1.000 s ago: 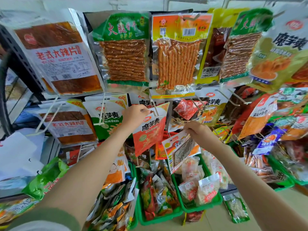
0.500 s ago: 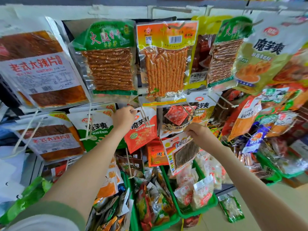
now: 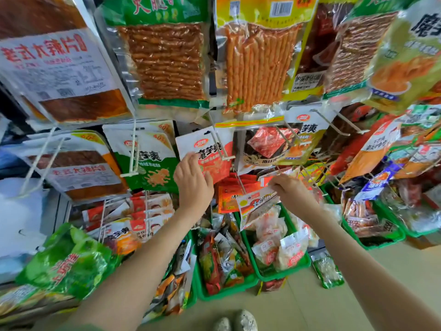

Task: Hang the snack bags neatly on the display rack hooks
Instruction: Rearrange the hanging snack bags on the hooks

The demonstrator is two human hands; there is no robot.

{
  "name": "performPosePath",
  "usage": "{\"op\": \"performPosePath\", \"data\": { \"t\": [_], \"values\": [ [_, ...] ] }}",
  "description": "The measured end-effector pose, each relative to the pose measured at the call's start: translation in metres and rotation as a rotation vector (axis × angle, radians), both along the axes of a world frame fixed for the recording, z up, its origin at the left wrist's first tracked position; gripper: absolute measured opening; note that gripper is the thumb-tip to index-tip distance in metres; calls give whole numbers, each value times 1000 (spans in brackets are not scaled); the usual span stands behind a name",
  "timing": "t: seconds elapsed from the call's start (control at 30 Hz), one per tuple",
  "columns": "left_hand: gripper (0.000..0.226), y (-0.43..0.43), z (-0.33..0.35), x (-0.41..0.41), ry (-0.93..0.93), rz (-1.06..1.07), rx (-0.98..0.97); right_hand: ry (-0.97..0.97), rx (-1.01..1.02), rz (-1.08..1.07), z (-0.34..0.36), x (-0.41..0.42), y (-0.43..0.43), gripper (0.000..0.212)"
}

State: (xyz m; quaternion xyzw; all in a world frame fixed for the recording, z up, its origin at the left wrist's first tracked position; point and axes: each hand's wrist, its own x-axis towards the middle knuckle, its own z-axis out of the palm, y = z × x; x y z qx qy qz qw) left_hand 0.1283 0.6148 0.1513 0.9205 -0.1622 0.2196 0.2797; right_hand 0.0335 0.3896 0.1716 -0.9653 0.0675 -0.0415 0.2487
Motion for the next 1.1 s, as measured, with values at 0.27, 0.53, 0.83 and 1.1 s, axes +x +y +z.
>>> {"op": "performPosePath", "data": {
  "t": [0.27, 0.53, 0.83, 1.1],
  "values": [
    [38, -41, -16, -83, 645, -616, 118, 68, 93, -98, -50, -49, -4, 13],
    [23, -81, -114, -140, 829, -514, 452, 259, 187, -55, -145, -113, -29, 13],
    [14, -84, -263, -212, 946, -484, 610, 595, 85, 95, -305, -167, -46, 16],
    [15, -67, -425, -239, 985, -389, 716, 708, 111, 232, -470, -192, -25, 15]
  ]
}}
